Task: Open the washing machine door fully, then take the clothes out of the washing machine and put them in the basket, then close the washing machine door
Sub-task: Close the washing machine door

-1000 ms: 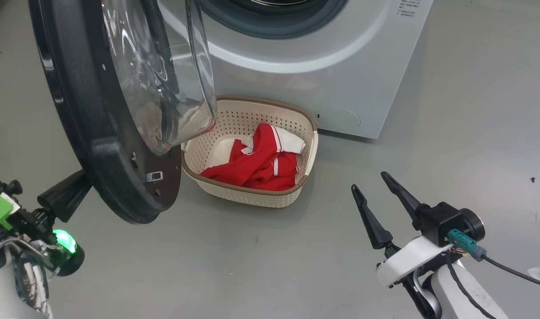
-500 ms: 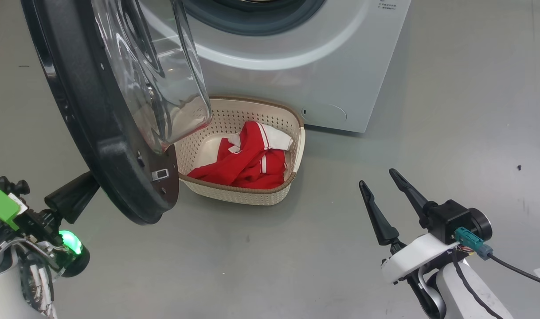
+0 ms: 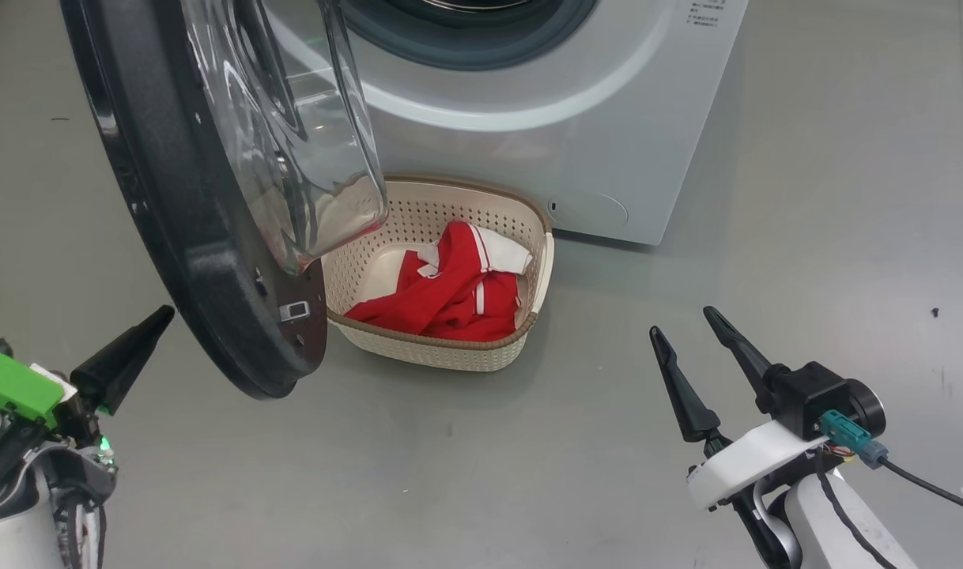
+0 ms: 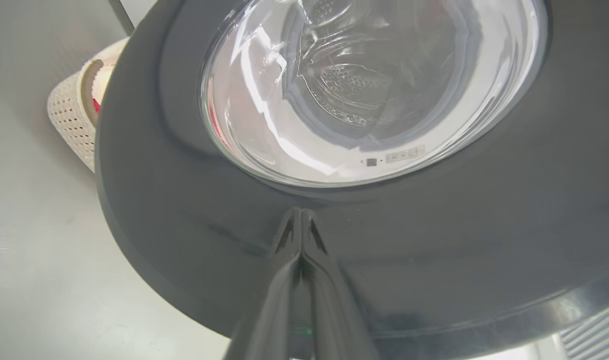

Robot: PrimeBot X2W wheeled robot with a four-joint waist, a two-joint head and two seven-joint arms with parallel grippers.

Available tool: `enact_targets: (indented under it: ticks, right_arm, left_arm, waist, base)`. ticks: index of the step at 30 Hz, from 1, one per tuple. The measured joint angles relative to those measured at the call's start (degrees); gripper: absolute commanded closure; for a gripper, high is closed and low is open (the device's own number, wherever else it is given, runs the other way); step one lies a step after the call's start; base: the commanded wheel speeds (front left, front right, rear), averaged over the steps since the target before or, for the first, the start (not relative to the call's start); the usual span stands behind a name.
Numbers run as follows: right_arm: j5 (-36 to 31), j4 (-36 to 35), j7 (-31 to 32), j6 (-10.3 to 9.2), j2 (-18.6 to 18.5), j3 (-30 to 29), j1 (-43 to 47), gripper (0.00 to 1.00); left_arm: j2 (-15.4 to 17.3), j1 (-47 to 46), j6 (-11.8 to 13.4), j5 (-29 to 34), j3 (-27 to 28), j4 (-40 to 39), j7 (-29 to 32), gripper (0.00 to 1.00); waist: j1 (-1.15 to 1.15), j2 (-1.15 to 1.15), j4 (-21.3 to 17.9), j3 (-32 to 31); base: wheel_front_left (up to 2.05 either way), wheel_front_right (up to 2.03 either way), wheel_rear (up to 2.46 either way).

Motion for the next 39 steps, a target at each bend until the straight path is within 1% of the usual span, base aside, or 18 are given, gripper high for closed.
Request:
enact_targets:
  ticks: [3, 8, 12, 15, 18, 22, 27, 32, 39]
  right_arm:
    - [0.0, 0.0, 0.0, 0.00, 0.1, -0.1, 0.0, 0.00]
    - [0.0, 0.0, 0.0, 0.00, 0.3, -0.1, 0.1, 0.00]
    - [0.0, 0.0, 0.0, 0.00, 0.3, 0.0, 0.1, 0.00]
    - [0.0, 0.0, 0.0, 0.00, 0.3, 0.1, 0.1, 0.00]
    - [0.0, 0.0, 0.0, 0.00, 0.4, 0.2, 0.1, 0.00]
    - [0.0, -0.1, 0.0, 0.00, 0.4, 0.2, 0.1, 0.00]
    - [0.0, -0.1, 0.0, 0.00, 0.5, 0.1, 0.2, 0.00]
    - [0.0, -0.1, 0.0, 0.00, 0.6, 0.2, 0.2, 0.00]
    - [0.0, -0.2, 0.0, 0.00, 0.7, 0.1, 0.2, 0.00]
  left_arm:
    - [0.2, 1.5, 0.0, 3.6, 0.0, -2.0, -4.5, 1.00]
    - [3.2, 4.8, -0.2, 12.8, -2.8, -7.2, -11.5, 1.00]
    - [5.3, 6.8, -0.2, 18.1, -7.0, -15.2, -17.7, 1.00]
    - [6.8, 8.2, -0.2, 22.3, -10.5, -19.1, -22.9, 1.00]
    - [7.2, 11.4, -0.2, 25.4, -13.0, -20.4, -28.3, 1.00]
    - [8.7, 14.7, -0.2, 30.5, -16.8, -21.7, -35.2, 1.00]
    - [9.6, 17.3, -0.2, 35.2, -19.3, -22.2, -44.1, 1.00]
    - [9.9, 19.4, -0.2, 38.1, -22.3, -22.0, -50.9, 1.00]
    - [9.9, 20.4, -0.2, 39.5, -24.9, -19.4, -58.1, 1.00]
  waist:
    - [0.00, 0.00, 0.4, -0.4]
    - [0.00, 0.00, 1.0, -1.0]
    - [0.00, 0.00, 1.2, -1.2]
    - [0.00, 0.00, 1.2, -1.2]
    - [0.00, 0.00, 1.3, -1.4]
    - [0.00, 0.00, 1.2, -1.5]
    - [0.00, 0.00, 1.1, -1.6]
    - [0.00, 0.00, 1.1, -1.5]
    - [0.00, 0.00, 1.0, -1.1]
  base:
    - [0.00, 0.00, 0.00]
    - [0.00, 0.00, 0.00]
    - [0.00, 0.00, 0.00]
    - [0.00, 0.00, 0.00]
    - [0.00, 0.00, 0.00]
    - [0.00, 0.00, 0.00]
    - [0.00, 0.00, 0.00]
    - [0.00, 0.00, 0.00]
    - [0.00, 0.00, 0.00]
